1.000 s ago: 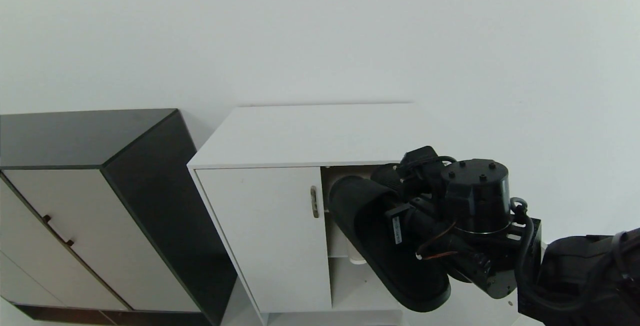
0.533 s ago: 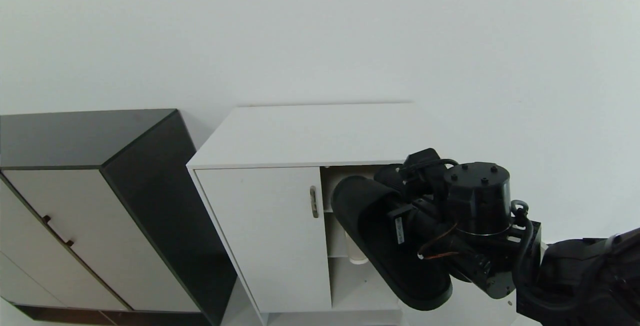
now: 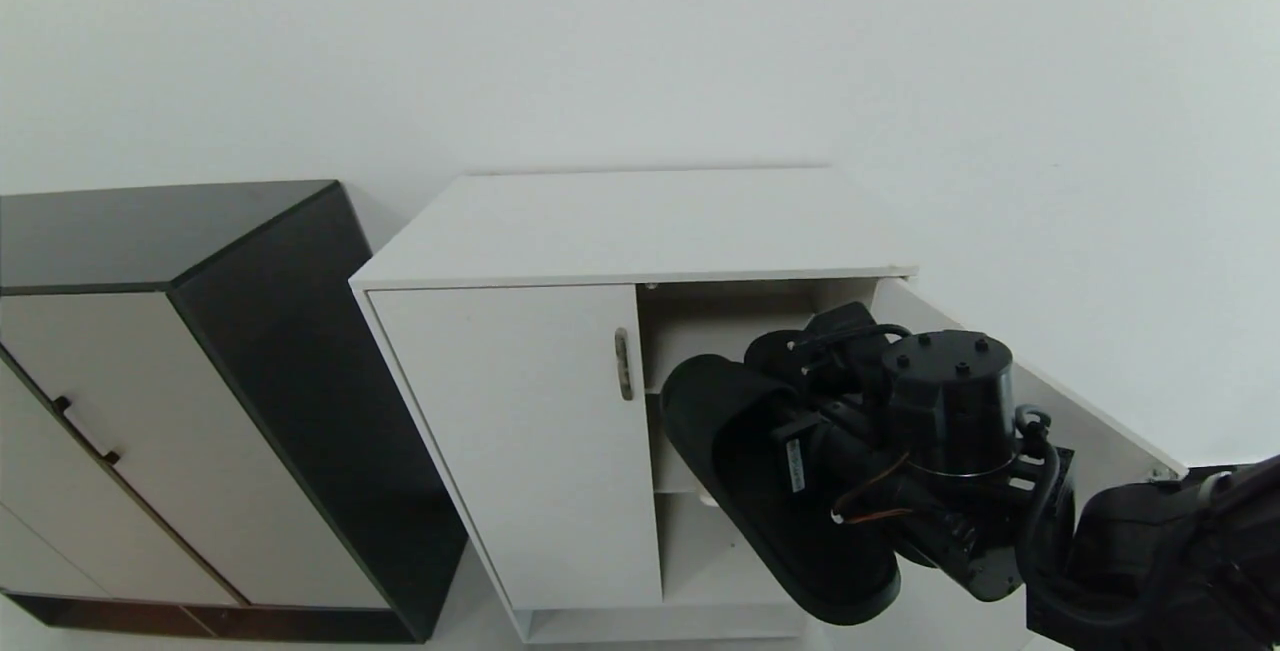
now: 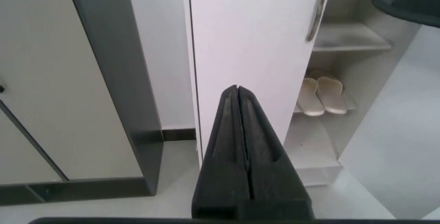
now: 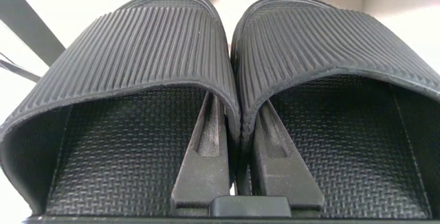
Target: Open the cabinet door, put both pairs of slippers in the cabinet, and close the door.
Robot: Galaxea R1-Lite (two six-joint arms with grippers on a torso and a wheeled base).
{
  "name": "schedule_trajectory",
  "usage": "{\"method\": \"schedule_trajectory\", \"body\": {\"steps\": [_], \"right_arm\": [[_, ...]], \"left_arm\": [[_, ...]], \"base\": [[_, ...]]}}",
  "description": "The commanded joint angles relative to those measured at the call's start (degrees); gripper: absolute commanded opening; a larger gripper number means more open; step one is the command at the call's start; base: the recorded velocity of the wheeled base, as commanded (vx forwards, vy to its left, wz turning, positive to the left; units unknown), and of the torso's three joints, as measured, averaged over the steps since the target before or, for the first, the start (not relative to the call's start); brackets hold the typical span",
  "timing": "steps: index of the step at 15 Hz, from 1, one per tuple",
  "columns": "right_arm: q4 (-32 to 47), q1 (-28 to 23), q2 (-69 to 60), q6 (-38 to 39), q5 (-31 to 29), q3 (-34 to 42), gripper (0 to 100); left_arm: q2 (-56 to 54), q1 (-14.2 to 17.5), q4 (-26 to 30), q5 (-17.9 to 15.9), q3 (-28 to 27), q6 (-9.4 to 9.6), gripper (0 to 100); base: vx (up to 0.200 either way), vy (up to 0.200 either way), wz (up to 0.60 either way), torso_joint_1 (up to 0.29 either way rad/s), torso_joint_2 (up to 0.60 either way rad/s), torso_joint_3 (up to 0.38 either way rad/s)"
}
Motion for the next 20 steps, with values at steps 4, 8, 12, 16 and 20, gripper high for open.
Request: {"method": "schedule_trajectory", "body": {"steps": [4, 8, 12, 16, 20], "right_arm": [[-0.05, 0.02, 0.19, -0.01, 0.01, 0.17, 0], [-0.05, 0.11, 0.28, -0.01, 0.01, 0.43, 0], [-0.05, 0.11, 0.19, -0.01, 0.01, 0.61, 0], [-0.93, 0.11, 0.28, -0.18, 0.01, 0.96, 0], [-1.72, 0.29, 0.72, -0.45, 0.01, 1.22, 0]], "left_arm": [[0.01, -0.02, -0.01, 0.01, 0.0, -0.04, 0], [0.01, -0.02, -0.01, 0.01, 0.0, -0.04, 0], [0.01, -0.02, -0.01, 0.01, 0.0, -0.04, 0], [0.01, -0.02, -0.01, 0.01, 0.0, -0.04, 0], [0.01, -0.02, -0.01, 0.01, 0.0, -0.04, 0]], "base": [[0.0, 0.0, 0.0, -0.187, 0.5, 0.317], [0.0, 0.0, 0.0, -0.155, 0.48, 0.315], [0.0, 0.0, 0.0, -0.13, 0.47, 0.333], [0.0, 0.0, 0.0, -0.089, 0.45, 0.36], [0.0, 0.0, 0.0, -0.025, 0.4, 0.367]]}}
